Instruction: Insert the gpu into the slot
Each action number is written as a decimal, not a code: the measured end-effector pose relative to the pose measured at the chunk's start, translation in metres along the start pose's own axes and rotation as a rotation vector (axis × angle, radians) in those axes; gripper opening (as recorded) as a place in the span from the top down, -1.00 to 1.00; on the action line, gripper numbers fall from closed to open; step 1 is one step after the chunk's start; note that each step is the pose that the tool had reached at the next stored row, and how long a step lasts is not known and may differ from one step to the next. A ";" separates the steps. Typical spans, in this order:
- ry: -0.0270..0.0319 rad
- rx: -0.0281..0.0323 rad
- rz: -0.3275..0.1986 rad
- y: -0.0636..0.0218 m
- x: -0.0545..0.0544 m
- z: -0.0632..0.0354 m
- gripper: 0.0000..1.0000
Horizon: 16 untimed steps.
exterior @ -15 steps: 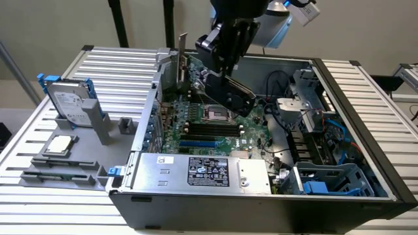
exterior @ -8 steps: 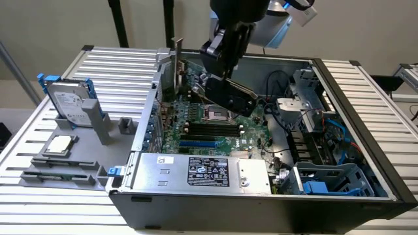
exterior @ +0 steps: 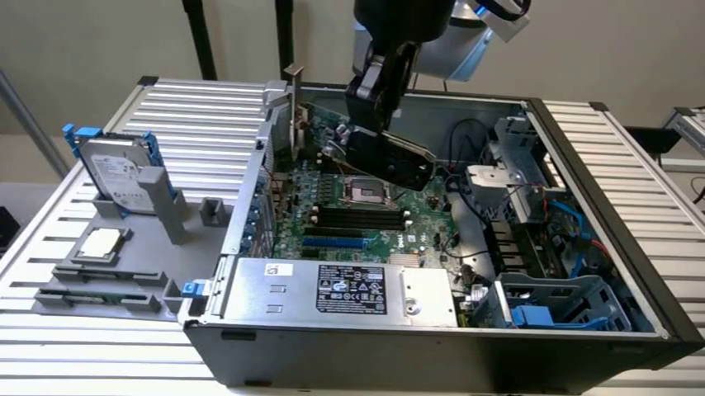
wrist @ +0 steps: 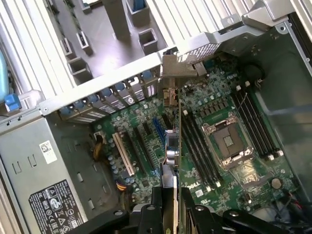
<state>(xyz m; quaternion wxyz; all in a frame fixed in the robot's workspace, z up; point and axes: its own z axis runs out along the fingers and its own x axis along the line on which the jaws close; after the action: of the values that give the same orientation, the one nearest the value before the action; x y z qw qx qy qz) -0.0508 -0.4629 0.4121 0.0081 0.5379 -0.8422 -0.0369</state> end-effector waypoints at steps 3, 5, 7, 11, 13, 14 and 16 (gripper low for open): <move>-0.0103 -0.0046 -0.046 -0.0001 0.000 0.0014 0.47; -0.0120 -0.0052 -0.080 -0.0002 0.000 0.0025 0.47; -0.0107 -0.0047 -0.117 -0.0004 0.000 0.0042 0.47; -0.0078 -0.0033 -0.189 -0.0006 0.000 0.0077 0.47; -0.0063 -0.0024 -0.226 -0.0007 0.000 0.0097 0.47; -0.0055 -0.0020 -0.244 -0.0008 0.000 0.0106 0.47; -0.0037 -0.0015 -0.279 -0.0009 0.000 0.0127 0.47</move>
<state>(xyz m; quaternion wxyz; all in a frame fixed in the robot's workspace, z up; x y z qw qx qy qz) -0.0507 -0.4629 0.3993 0.0017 0.6497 -0.7591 -0.0393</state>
